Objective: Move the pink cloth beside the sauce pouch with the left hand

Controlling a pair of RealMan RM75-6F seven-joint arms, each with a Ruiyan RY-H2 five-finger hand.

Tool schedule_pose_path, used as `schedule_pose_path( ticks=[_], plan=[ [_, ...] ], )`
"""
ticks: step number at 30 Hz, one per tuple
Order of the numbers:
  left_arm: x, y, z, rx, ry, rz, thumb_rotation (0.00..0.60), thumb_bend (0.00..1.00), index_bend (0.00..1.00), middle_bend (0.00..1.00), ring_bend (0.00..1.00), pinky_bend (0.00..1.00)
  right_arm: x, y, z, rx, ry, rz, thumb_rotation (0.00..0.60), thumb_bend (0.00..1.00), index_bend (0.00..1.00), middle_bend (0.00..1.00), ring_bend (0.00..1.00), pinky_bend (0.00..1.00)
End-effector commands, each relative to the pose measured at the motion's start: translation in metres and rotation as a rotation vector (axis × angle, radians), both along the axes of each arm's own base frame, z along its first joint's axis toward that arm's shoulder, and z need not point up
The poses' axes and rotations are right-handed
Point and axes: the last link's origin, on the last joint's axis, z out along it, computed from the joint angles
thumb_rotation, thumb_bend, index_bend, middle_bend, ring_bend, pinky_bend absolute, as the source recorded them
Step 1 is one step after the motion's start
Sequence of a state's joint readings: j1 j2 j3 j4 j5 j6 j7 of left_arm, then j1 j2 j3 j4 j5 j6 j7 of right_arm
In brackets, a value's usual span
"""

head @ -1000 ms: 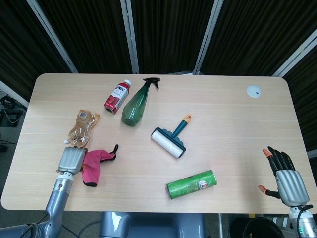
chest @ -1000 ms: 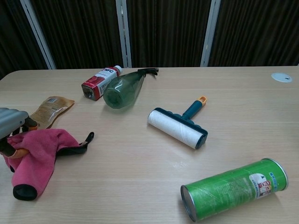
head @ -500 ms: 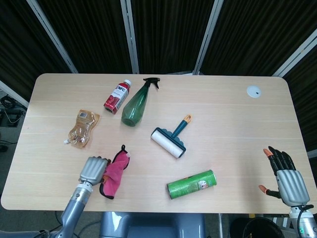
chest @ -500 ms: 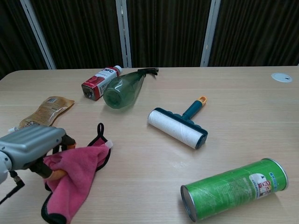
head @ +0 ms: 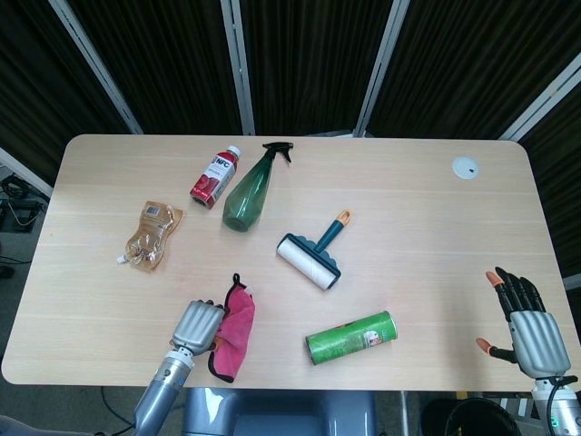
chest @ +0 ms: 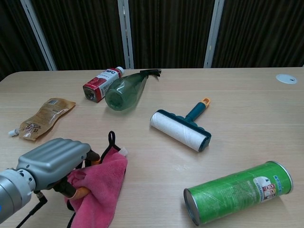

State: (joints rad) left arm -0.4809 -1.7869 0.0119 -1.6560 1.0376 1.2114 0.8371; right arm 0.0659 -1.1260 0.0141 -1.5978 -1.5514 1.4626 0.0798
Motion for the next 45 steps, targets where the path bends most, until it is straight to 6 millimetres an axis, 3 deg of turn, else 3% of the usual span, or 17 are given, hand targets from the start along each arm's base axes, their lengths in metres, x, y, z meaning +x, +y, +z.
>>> schedule_pose_path(
  ticks=[1,8,13,21,28,33,35,39,45],
  plan=[
    [-0.014,0.010,0.006,0.033,0.039,0.023,0.600,0.62,0.78,0.50,0.42,0.51,0.000,-0.001,0.000,0.002,-0.002,-0.002,0.600,0.00,0.00,0.00,0.00,0.00],
    [-0.046,0.033,0.025,0.104,0.106,0.097,0.600,0.62,0.76,0.49,0.42,0.51,0.000,0.001,-0.001,0.008,-0.003,-0.004,0.600,0.00,0.00,0.00,0.00,0.00],
    [-0.062,0.060,0.053,0.212,0.138,0.083,0.600,0.59,0.74,0.48,0.41,0.50,0.000,0.001,-0.002,0.009,-0.003,-0.002,0.600,0.00,0.00,0.00,0.00,0.00],
    [-0.057,0.095,0.086,0.348,0.076,0.045,0.600,0.58,0.68,0.44,0.38,0.49,0.001,0.000,-0.002,0.010,-0.004,-0.001,0.600,0.00,0.00,0.00,0.00,0.00],
    [-0.050,0.116,0.109,0.437,0.033,0.026,0.600,0.50,0.60,0.36,0.31,0.47,0.000,0.001,-0.002,0.010,-0.007,-0.006,0.600,0.00,0.00,0.00,0.00,0.00],
    [-0.056,0.120,0.114,0.437,0.060,0.042,0.600,0.27,0.39,0.10,0.08,0.23,0.000,0.001,-0.002,0.013,-0.010,-0.009,0.600,0.00,0.00,0.00,0.00,0.00],
    [-0.058,0.120,0.115,0.431,0.073,0.056,0.600,0.20,0.32,0.03,0.02,0.16,0.000,0.001,-0.002,0.012,-0.010,-0.010,0.600,0.00,0.00,0.00,0.00,0.00],
    [-0.068,0.118,0.117,0.426,0.124,0.086,0.600,0.07,0.16,0.00,0.00,0.03,0.000,0.001,-0.002,0.015,-0.011,-0.015,0.600,0.00,0.00,0.00,0.00,0.00],
    [-0.072,0.109,0.124,0.424,0.104,0.083,0.600,0.04,0.11,0.00,0.00,0.00,-0.001,0.001,-0.001,0.014,-0.008,-0.016,0.600,0.00,0.00,0.00,0.00,0.00]
  ],
)
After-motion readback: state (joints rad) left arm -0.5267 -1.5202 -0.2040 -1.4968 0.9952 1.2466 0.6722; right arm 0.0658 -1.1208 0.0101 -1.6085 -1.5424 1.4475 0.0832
